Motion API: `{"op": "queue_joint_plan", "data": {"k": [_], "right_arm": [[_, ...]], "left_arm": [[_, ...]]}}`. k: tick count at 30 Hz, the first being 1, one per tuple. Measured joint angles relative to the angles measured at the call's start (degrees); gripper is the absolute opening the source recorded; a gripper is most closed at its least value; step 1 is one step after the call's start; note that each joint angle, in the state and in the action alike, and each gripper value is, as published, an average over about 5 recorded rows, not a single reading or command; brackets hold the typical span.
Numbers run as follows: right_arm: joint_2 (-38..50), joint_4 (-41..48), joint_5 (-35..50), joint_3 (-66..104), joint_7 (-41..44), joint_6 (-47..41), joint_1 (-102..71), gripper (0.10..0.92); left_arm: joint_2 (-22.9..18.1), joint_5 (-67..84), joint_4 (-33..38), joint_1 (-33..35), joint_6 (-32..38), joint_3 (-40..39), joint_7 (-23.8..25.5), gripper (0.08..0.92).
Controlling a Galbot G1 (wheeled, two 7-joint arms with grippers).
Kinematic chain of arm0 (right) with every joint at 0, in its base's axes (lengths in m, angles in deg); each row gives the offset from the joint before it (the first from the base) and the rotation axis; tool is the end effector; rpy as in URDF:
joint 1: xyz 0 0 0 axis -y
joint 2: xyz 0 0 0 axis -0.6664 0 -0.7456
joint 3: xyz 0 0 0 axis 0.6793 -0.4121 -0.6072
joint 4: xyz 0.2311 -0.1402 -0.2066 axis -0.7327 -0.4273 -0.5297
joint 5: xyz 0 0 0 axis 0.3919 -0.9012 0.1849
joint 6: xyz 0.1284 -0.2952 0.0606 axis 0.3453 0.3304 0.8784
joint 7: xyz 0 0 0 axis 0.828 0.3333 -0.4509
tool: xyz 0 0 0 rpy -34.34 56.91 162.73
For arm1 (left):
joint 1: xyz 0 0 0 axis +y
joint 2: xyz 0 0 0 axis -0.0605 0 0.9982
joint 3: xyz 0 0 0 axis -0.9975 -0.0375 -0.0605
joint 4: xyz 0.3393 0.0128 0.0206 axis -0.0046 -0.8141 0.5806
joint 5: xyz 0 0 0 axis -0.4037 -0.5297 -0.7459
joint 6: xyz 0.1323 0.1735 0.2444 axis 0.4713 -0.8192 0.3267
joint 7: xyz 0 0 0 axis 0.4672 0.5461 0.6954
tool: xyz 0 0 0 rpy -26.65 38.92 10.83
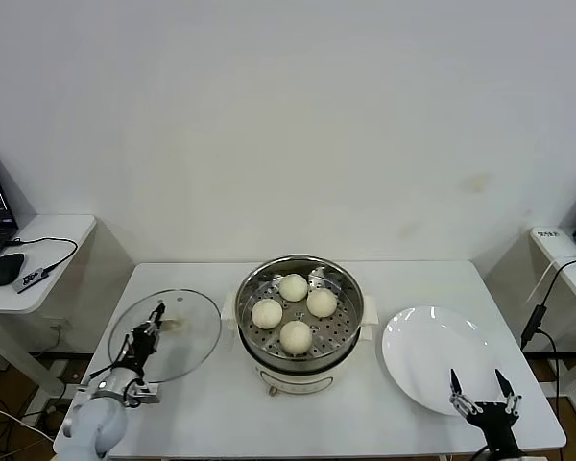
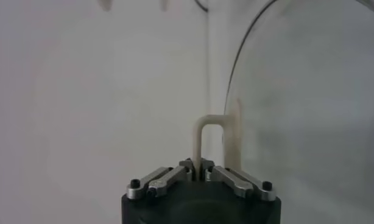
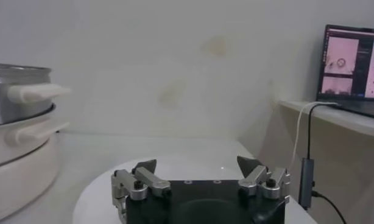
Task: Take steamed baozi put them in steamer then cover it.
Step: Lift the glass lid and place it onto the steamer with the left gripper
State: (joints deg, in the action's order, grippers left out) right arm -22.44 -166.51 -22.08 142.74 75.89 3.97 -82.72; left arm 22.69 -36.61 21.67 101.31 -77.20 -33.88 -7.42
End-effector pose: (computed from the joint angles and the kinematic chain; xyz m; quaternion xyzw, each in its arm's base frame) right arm 0.1006 -0.1382 -0.3524 -0.0513 -0.9958 0.0401 0.0643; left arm 0.2766 0.1659 -0.3785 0.0500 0.6960 0.7163 0.0048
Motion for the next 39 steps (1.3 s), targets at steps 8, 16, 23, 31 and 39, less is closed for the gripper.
{"op": "queue_joint_plan", "data": {"k": [8,16,23,31,39], "right_arm": [[0.27,-0.19,-0.9,-1.21,-0.03,0.41,-0.29,0.823],[0.19,-0.92,-2.47,-2.53,-0.51,1.08,-0.86,0.823],[-0.18,-1.17,-4.54,-3.66,-1.13,1.15,-0.45,0.823],[-1.21,-1.46,-7.74,-4.78,-2.04,1.04,0.23,0.823],[-1.84,-1.22,-12.84,-5.19,-3.32,1.24,0.24,0.823]], "left_arm": [[3.05,3.09,9.48,4.78,-3.32,5.84,3.12,0.142],[6.22,7.21,21.58,8.79,-9.08,7.93,8.08,0.142],[8.21,9.35,30.84,7.89,-15.44,1.26,11.52,0.142],[6.71,5.44,35.03,2.35,-22.08,-11.36,16.21,0.142],[0.99,-3.39,34.91,-3.29,-26.98,-21.12,22.61,0.142]]}}
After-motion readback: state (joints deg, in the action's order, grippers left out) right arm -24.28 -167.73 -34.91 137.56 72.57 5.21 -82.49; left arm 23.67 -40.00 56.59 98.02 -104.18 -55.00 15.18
